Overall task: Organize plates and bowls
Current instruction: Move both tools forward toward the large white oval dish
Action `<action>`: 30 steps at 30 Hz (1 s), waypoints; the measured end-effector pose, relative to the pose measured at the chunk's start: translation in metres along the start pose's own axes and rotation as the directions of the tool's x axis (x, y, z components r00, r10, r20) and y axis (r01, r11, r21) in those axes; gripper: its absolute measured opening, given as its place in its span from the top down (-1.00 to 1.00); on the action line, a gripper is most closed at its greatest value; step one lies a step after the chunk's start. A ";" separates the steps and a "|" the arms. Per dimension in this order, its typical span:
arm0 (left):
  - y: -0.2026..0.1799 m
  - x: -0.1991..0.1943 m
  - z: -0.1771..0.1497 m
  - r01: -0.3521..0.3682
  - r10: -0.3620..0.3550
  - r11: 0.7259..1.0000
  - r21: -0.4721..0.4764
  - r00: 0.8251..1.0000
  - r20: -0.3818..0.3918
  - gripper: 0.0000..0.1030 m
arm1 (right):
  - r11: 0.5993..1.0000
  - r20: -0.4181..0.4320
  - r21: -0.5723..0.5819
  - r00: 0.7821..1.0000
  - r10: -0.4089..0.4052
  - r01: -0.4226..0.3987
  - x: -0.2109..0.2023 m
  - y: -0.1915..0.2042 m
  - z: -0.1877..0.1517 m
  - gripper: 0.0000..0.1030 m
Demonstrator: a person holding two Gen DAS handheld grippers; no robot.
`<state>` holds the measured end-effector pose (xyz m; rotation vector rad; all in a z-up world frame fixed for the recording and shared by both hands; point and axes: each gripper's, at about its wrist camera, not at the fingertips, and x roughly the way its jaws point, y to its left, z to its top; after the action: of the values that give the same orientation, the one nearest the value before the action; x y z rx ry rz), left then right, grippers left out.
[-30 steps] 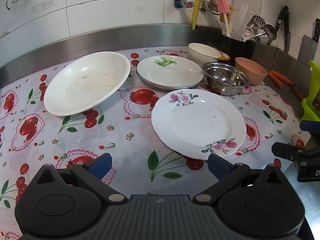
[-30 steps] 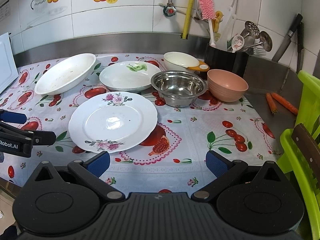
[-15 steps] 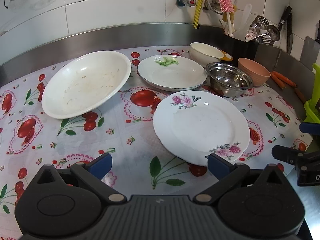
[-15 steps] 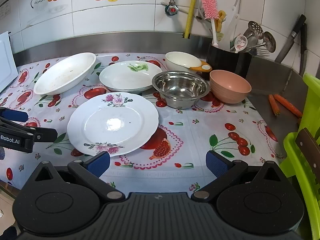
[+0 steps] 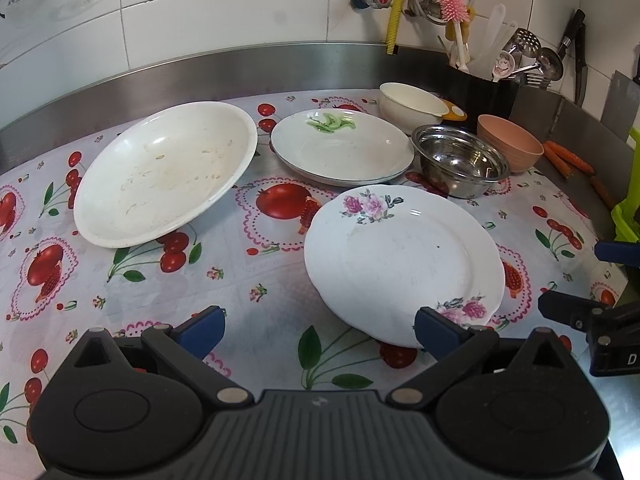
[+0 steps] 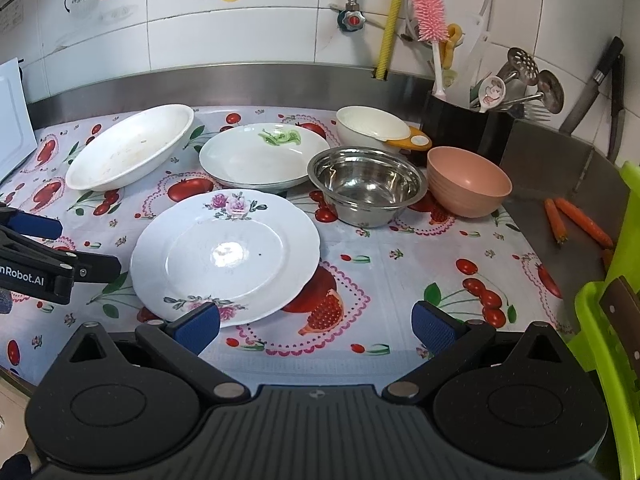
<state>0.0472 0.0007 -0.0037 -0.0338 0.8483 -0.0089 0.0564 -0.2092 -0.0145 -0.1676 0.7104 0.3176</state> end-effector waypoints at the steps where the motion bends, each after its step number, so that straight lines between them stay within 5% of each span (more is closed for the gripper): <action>1: 0.000 0.000 0.001 0.001 -0.001 1.000 0.001 1.000 0.000 -1.00 | 1.000 0.000 0.000 1.000 0.001 -0.001 0.001 0.000 0.001 0.87; 30: 0.015 0.030 0.053 0.015 -0.015 1.000 -0.018 1.000 0.004 -1.00 | 0.999 0.022 -0.025 0.999 0.036 -0.035 0.039 -0.011 0.052 0.88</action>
<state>0.1064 0.0167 0.0082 -0.0573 0.8445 -0.0157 0.1197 -0.1978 -0.0011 -0.1747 0.6879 0.3619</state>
